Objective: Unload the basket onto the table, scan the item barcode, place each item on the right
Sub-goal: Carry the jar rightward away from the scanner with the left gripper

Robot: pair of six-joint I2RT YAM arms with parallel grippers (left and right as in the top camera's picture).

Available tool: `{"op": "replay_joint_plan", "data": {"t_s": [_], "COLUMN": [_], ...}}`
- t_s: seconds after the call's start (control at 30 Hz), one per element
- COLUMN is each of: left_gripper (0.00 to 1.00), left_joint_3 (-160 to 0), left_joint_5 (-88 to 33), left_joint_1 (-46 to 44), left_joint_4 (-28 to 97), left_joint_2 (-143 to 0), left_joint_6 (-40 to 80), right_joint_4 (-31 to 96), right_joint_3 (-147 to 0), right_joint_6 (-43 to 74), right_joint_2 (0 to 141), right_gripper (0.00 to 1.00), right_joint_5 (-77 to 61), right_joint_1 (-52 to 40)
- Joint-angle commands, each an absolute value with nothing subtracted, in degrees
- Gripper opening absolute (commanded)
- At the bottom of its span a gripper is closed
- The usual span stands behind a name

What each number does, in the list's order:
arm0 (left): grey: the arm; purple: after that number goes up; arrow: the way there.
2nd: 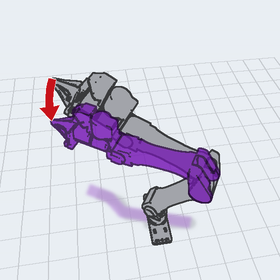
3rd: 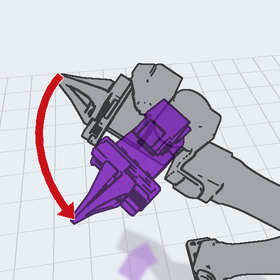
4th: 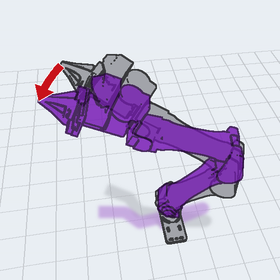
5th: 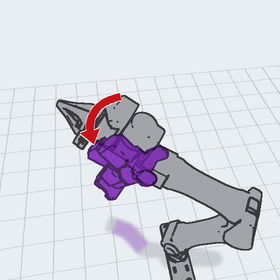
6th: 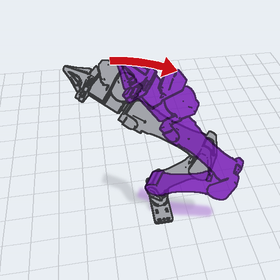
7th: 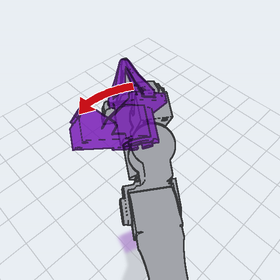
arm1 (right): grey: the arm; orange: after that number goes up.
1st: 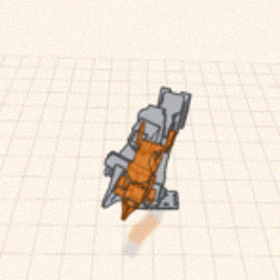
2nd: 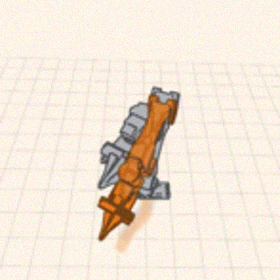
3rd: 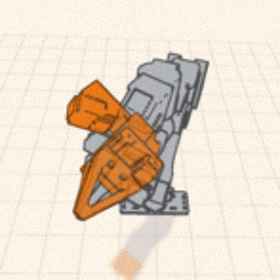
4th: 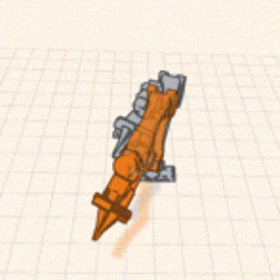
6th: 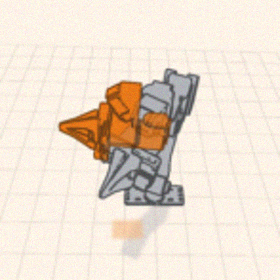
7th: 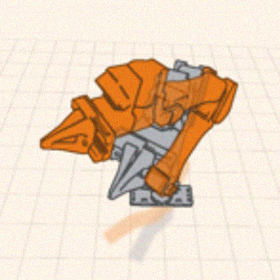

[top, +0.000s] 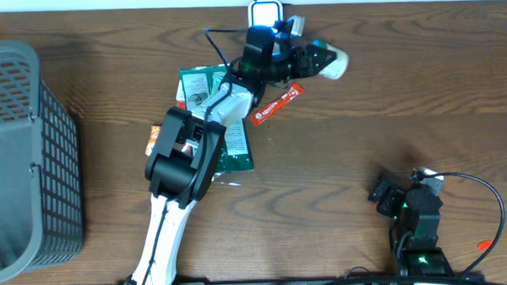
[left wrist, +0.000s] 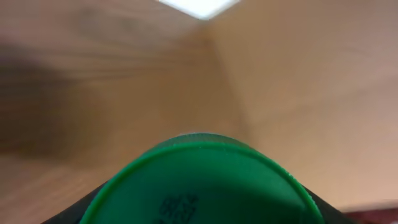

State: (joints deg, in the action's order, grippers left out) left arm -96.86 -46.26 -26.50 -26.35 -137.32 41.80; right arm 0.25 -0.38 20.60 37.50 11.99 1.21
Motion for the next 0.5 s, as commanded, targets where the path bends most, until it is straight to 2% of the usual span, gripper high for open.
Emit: {"op": "replay_joint_plan", "data": {"t_s": [0.0, 0.13, 0.47], "left_gripper": [0.07, 0.07, 0.08], "left_joint_3": [-101.0, -103.2, -105.5], "left_joint_5": [-35.8, -32.0, -27.0], "left_joint_1": [-27.2, -29.1, -32.7], "left_joint_4": [-20.3, -12.1, -1.1], "left_joint_2": [-134.7, -134.7, -134.7], "left_joint_6": [26.7, 19.2, 7.2], "right_joint_4": [0.5, 0.8, 1.0], "right_joint_3": [-0.3, -0.3, -0.3], "right_joint_6": [21.2, 21.1, 21.1], "right_joint_2": [37.5, 37.5, 37.5], "right_gripper": [0.99, 0.99, 0.99], "right_joint_5": [12.4, 12.6, 12.7], "right_joint_1": [1.1, 1.1, 1.1]}}
